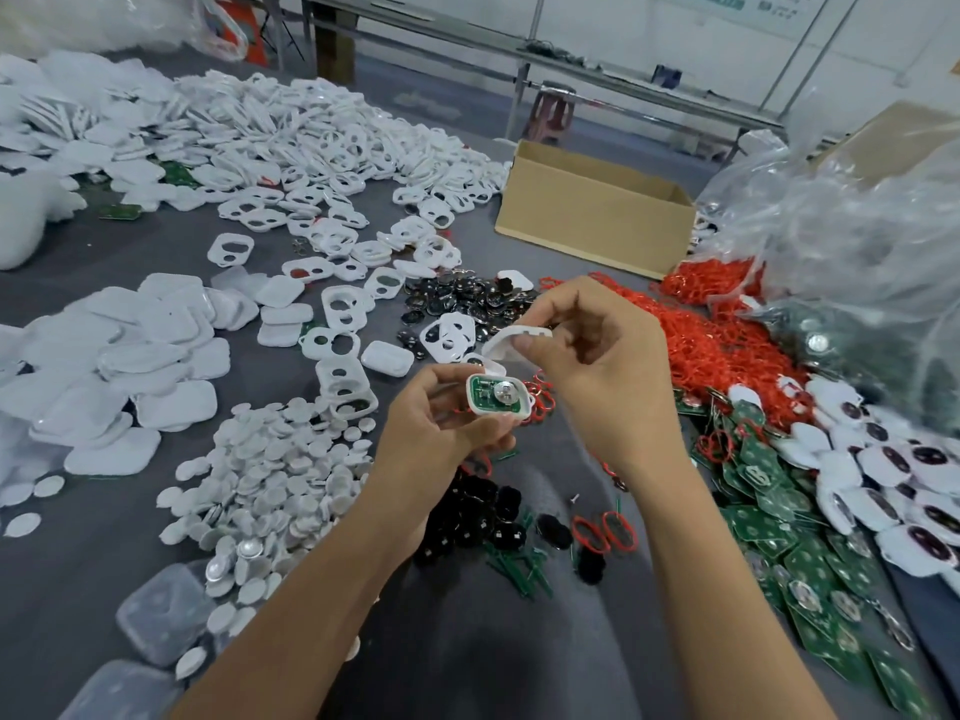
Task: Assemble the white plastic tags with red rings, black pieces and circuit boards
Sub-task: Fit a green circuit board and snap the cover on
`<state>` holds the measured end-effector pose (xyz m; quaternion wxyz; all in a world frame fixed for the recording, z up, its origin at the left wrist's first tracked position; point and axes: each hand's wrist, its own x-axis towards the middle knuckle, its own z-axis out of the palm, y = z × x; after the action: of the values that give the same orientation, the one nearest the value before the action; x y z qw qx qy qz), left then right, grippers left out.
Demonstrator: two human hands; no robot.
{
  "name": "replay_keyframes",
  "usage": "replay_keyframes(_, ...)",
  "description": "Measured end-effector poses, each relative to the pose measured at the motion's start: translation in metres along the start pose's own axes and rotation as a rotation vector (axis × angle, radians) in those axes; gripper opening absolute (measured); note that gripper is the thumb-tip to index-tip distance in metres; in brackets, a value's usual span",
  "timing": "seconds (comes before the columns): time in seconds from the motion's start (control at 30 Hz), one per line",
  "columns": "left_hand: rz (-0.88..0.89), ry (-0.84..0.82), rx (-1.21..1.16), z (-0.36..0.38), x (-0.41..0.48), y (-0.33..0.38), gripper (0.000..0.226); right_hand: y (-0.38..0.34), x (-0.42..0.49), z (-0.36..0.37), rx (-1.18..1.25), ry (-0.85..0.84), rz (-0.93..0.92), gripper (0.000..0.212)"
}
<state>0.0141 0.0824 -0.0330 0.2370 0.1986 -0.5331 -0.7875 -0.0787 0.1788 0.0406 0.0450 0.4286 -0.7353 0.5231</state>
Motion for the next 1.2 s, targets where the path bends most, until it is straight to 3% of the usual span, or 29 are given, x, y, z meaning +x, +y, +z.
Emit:
replay_keyframes(0.33,0.048,0.016,0.004,-0.003,0.001,-0.002,0.041,0.007,-0.001,0.001,-0.278,-0.047,-0.123,0.016)
replay_keyframes(0.4,0.049,0.019,0.000,-0.003,0.002,-0.001,0.041,0.008,-0.001,0.002,-0.201,-0.026,-0.087,0.015)
replay_keyframes(0.53,0.046,0.020,0.004,-0.003,0.002,-0.003,0.041,0.009,0.001,0.001,0.343,0.005,0.126,0.017)
replay_keyframes(0.6,0.051,0.020,0.020,-0.004,0.003,-0.004,0.042,0.010,0.001,0.001,0.503,-0.038,0.148,0.021)
replay_keyframes(1.0,0.064,0.015,-0.009,-0.006,0.005,-0.006,0.041,0.009,-0.005,0.012,0.652,-0.140,0.045,0.052)
replay_keyframes(1.2,0.061,0.013,-0.016,-0.006,0.005,-0.006,0.044,0.013,-0.004,0.010,0.699,-0.153,0.074,0.042)
